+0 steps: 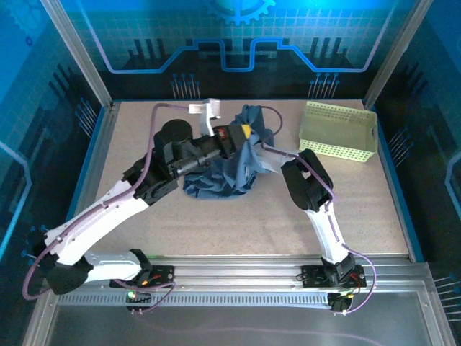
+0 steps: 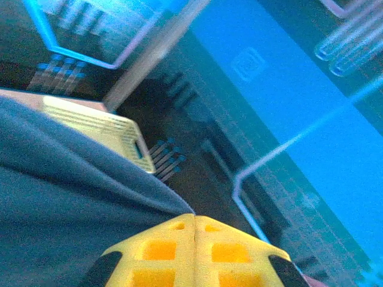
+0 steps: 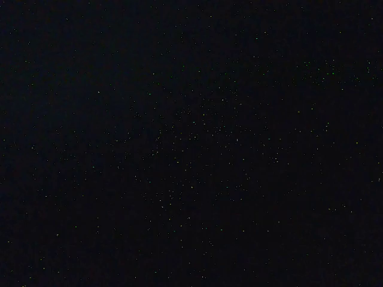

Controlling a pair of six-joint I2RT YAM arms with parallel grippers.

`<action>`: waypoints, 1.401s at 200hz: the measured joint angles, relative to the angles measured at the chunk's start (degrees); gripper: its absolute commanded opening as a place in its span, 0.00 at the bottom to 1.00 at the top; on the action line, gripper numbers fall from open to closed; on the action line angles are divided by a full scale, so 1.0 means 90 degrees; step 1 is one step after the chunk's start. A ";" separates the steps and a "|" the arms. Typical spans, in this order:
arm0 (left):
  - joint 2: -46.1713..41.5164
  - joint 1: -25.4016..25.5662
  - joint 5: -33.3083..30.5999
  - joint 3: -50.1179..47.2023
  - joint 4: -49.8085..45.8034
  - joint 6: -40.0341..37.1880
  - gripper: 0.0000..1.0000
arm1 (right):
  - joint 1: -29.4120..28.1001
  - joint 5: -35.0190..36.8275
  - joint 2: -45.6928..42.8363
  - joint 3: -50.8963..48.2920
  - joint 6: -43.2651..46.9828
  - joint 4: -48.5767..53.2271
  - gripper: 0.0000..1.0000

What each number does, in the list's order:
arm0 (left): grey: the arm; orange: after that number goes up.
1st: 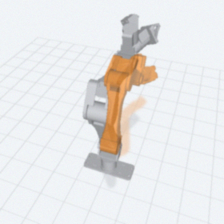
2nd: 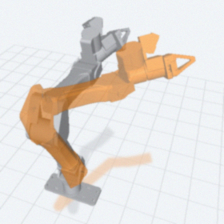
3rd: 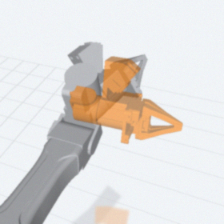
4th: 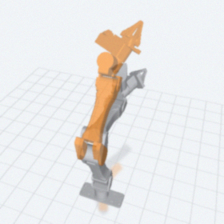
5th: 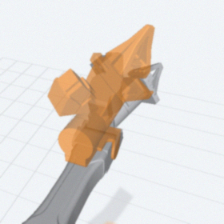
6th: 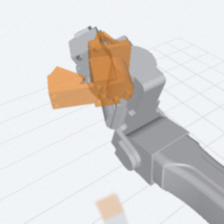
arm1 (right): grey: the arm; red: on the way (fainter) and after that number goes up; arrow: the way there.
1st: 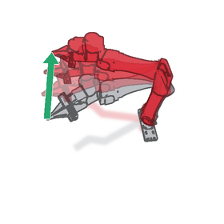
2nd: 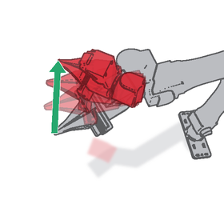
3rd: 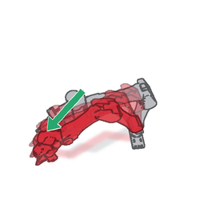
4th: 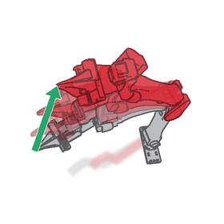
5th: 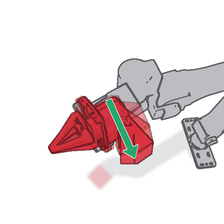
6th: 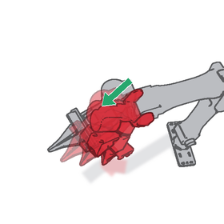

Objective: Fold the inside-out t-shirt

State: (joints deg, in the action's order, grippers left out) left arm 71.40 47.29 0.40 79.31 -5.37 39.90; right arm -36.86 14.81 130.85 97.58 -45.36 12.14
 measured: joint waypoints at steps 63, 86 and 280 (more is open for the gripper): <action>0.0403 0.0265 0.0226 0.0517 0.0083 -0.0143 0.00 | -0.0163 0.0503 0.0860 0.1627 -0.0381 0.1511 0.89; 0.0396 0.0267 0.0194 0.0517 0.0102 -0.0172 0.00 | -0.0192 0.0670 0.1277 0.2472 -0.0508 0.2210 0.89; -0.0253 -0.3604 -0.1307 -0.1047 -0.1428 -0.0668 0.00 | -0.0194 0.0595 -0.2251 -0.3048 -0.0561 0.0668 0.00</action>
State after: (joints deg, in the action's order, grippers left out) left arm 69.12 14.85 -11.35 69.89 -18.22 33.89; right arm -38.61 20.16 110.59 70.15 -50.41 18.15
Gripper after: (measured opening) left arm 0.052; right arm 0.065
